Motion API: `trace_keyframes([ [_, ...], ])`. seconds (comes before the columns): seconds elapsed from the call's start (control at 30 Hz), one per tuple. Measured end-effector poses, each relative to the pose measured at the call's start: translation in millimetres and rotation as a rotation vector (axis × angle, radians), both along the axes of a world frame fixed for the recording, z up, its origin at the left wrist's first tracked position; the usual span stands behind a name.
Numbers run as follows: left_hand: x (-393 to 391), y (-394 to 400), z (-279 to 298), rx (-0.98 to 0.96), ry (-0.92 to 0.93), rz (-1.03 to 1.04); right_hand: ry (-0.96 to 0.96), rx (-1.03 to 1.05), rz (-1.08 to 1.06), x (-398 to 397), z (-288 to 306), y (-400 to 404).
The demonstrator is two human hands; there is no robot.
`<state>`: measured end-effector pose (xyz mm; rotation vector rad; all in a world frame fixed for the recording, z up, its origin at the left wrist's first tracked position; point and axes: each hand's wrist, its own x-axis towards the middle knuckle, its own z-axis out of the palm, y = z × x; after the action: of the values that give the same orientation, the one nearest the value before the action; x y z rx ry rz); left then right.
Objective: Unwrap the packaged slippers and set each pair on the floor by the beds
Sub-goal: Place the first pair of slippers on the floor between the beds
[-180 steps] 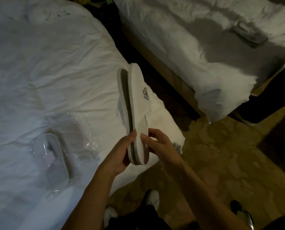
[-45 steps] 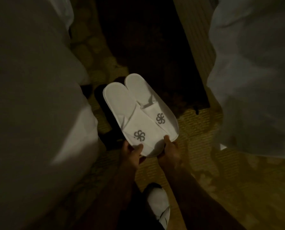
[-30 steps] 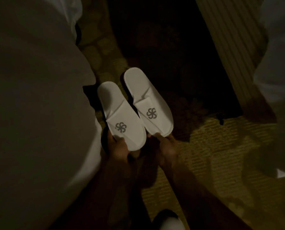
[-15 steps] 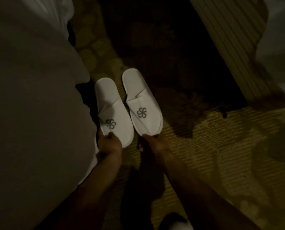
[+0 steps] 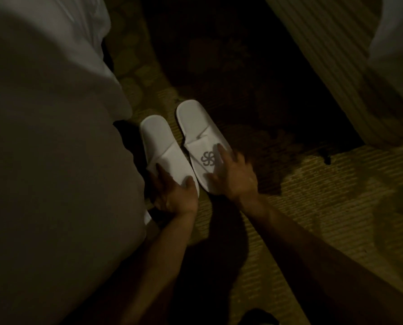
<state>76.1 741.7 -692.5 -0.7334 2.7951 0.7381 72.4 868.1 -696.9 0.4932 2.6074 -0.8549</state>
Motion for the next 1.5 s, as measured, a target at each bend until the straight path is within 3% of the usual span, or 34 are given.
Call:
trace_keyframes([
  [0.1, 6, -4, -8, -0.027, -0.007, -0.067, 0.017, 0.096, 0.059, 5, -7, -7],
  [0.4, 17, -20, -13, -0.106, 0.019, -0.013, 0.116, 0.158, 0.094, 12, -10, -31],
  [0.7, 27, -31, -13, -0.091, -0.016, -0.039, 0.177, 0.099, 0.04, 20, -19, -46],
  [1.03, 34, -33, -13, -0.229, -0.082, -0.136, 0.224, 0.137, 0.053, 32, -15, -45],
  [1.13, 33, -33, -13, -0.161, -0.111, -0.13, 0.236, 0.119, 0.06, 32, -16, -42],
  [1.5, 49, -37, -6, -0.185, -0.104, -0.281, 0.145, 0.145, 0.409, 45, -13, -22],
])
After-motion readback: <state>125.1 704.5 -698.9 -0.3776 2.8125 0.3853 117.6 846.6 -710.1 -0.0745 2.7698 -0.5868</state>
